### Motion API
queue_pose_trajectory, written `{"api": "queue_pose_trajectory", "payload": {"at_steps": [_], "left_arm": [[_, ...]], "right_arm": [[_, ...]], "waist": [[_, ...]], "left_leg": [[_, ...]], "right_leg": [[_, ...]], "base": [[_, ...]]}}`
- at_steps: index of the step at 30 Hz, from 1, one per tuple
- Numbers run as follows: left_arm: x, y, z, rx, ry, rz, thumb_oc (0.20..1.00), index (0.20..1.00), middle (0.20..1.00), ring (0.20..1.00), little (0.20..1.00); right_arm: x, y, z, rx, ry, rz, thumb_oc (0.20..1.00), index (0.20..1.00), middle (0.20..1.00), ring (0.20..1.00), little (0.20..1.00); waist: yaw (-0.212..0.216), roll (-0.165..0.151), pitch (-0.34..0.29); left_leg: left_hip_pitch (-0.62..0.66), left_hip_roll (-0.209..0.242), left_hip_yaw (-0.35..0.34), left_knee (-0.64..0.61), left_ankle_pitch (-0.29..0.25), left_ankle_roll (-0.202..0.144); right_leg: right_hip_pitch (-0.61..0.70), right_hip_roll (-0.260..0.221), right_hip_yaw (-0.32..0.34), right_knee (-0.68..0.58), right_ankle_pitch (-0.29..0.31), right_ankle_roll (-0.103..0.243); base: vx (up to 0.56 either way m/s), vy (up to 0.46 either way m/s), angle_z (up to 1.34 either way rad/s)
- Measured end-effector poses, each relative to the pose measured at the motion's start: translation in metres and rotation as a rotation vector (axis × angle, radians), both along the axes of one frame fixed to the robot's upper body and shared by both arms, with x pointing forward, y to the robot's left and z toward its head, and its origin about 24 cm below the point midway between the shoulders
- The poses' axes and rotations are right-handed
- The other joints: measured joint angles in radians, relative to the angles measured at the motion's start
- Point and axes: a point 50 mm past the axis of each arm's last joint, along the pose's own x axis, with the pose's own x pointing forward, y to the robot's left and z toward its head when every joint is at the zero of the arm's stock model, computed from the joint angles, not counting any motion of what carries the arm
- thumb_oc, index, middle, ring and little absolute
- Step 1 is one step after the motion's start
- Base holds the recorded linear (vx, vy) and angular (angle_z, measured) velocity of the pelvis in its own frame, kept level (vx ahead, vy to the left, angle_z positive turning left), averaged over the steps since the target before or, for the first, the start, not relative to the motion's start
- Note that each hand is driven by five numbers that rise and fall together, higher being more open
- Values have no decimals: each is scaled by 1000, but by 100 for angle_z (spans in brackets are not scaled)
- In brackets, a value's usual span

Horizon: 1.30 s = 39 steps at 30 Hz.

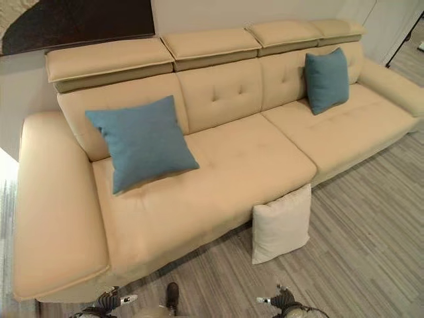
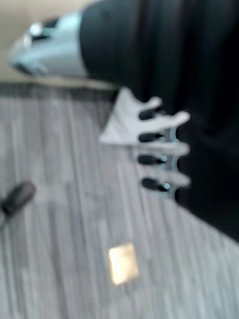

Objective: Pick up all the scattered cushions and arrange them neatly on the sofa.

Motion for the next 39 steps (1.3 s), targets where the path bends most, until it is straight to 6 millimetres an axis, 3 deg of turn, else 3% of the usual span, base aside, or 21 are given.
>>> {"api": "queue_pose_trajectory", "payload": {"at_steps": [1,3,4,6,9,10,12,13,14,16,17,18,20,21,24,25,26,27,31,35,39], "left_arm": [[-2,-6,-2,-9,14,-29,1000,1000,1000,1000,1000],[-3,-7,-2,-2,27,-61,1000,1000,1000,1000,1000],[-1,-3,-1,6,17,-54,1000,1000,1000,1000,1000],[6,-9,-1,-14,-5,-33,1000,1000,1000,1000,1000],[9,-17,-2,-34,-11,-34,1000,1000,1000,1000,1000],[9,-21,-3,-45,-10,-35,1000,1000,1000,1000,1000],[39,-40,4,-71,-80,-101,1000,1000,1000,1000,1000],[38,-39,4,-65,-78,-106,1000,1000,1000,1000,1000],[42,-37,6,-55,-89,-120,1000,1000,1000,1000,1000],[51,-38,9,-51,-112,-141,1000,1000,1000,1000,1000],[56,-37,11,-45,-125,-148,1000,1000,1000,1000,1000],[55,-35,11,-39,-122,-148,1000,1000,1000,1000,1000],[52,-26,12,-18,-126,-144,1000,1000,1000,1000,1000],[49,-22,12,-14,-122,-128,1000,1000,1000,1000,1000],[30,-13,7,-3,-79,-87,1000,1000,1000,1000,1000],[19,-9,4,3,-50,-82,1000,1000,1000,1000,1000],[11,-6,3,10,-25,-74,1000,1000,1000,1000,1000],[7,-2,3,18,-16,-68,1000,1000,1000,1000,1000],[4,-14,-1,-10,-6,-84,1000,1000,1000,1000,1000],[13,-23,0,-27,-27,-109,1000,1000,1000,1000,1000],[39,-25,7,-23,-85,-129,1000,1000,1000,1000,1000]], "right_arm": [[-6,-2,-1,-5,14,-4,1000,1000,1000,1000,1000],[-3,-1,0,-2,4,4,1000,1000,1000,1000,1000],[1,-4,2,-11,-9,-1,1000,1000,1000,1000,1000],[-1,-20,6,-49,-10,-20,1000,1000,1000,1000,1000],[10,-16,7,-40,-28,-16,1000,1000,1000,1000,1000],[14,-17,8,-41,-41,-10,1000,1000,1000,1000,1000],[2,-18,6,-37,-11,-34,1000,1000,1000,1000,1000],[13,-14,7,-25,-41,-36,1000,1000,1000,1000,1000],[21,-6,7,0,-63,-28,1000,1000,1000,1000,1000],[24,4,5,23,-64,-25,1000,1000,1000,1000,1000],[22,4,4,23,-56,-24,1000,1000,1000,1000,1000],[19,4,3,20,-44,-24,1000,1000,1000,1000,1000],[22,5,4,18,-46,-20,1000,1000,1000,1000,1000],[22,3,4,13,-47,-15,1000,1000,1000,1000,1000],[23,3,4,13,-50,-14,1000,1000,1000,1000,1000],[25,4,5,18,-68,-13,1000,1000,1000,1000,1000],[28,7,6,27,-85,-7,1000,1000,1000,1000,1000],[29,9,6,32,-90,-2,1000,1000,1000,1000,1000],[12,9,1,36,-54,-19,1000,1000,1000,1000,1000],[-2,1,0,18,-29,-52,1000,1000,1000,1000,1000],[5,3,1,31,-51,-69,1000,1000,1000,1000,1000]], "waist": [[-1,2,5],[22,-48,10],[15,-59,11],[-9,-17,16],[-1,-14,29],[-12,-2,25],[-52,39,23],[-32,44,24],[-32,26,33],[-36,-13,51],[-34,-18,70],[-31,-11,74],[23,24,95],[27,38,102],[44,47,99],[65,37,81],[70,2,68],[74,-20,54],[61,-24,-1],[43,0,6],[52,-29,40]], "left_leg": [[0,13,-17,16,15,-9],[-28,-27,-205,93,-15,-56],[-29,-45,-244,121,-38,-51],[12,-64,-355,129,-60,-50],[94,-63,-414,77,-105,-30],[107,-67,-412,65,-116,-29],[139,-56,-317,11,-161,29],[145,-48,-276,-7,-160,38],[148,-63,-233,-22,-159,48],[144,-115,-166,-24,-152,75],[132,-139,-115,0,-160,107],[118,-135,-72,14,-149,132],[110,-99,4,33,-150,143],[113,-92,11,37,-154,151],[128,-70,58,11,-135,149],[123,-66,64,12,-135,140],[118,-70,66,6,-127,108],[116,-69,76,5,-124,91],[110,-17,54,11,-107,41],[64,28,-80,76,-80,-11],[-37,12,-168,227,-15,-96]], "right_leg": [[-6,10,13,3,6,-28],[-66,-33,87,38,19,-66],[-69,-42,106,19,49,-57],[-79,-22,155,-3,85,-47],[-93,-18,293,-11,122,-17],[-99,-18,314,-17,125,-10],[-129,-1,379,-24,165,29],[-161,-5,395,-7,170,62],[-194,-19,395,5,167,73],[-234,-77,383,1,174,76],[-260,-118,366,16,153,132],[-284,-134,293,63,143,155],[-343,-161,25,245,100,152],[-334,-174,-31,314,77,143],[-260,-175,12,461,14,139],[-203,-176,-9,422,-6,150],[-98,-162,-33,217,-18,147],[-68,-150,-26,128,-19,105],[-18,-68,-26,18,20,59],[-11,-9,-25,-9,31,19],[-24,-15,-15,-16,37,-33]], "base": [[-224,-94,-46],[-132,-36,-108],[-112,3,-91],[-63,52,-64],[-30,142,-146],[-140,261,-95],[-152,222,-80],[-101,121,-139],[-145,171,-141],[-194,131,-119],[-266,100,-110],[-258,82,-110],[-114,36,-96],[-68,-54,-61],[-35,-100,-35],[38,-276,-71],[77,-312,-57],[84,-259,-32],[47,-188,-5],[-1,-213,2],[33,-184,8]]}}
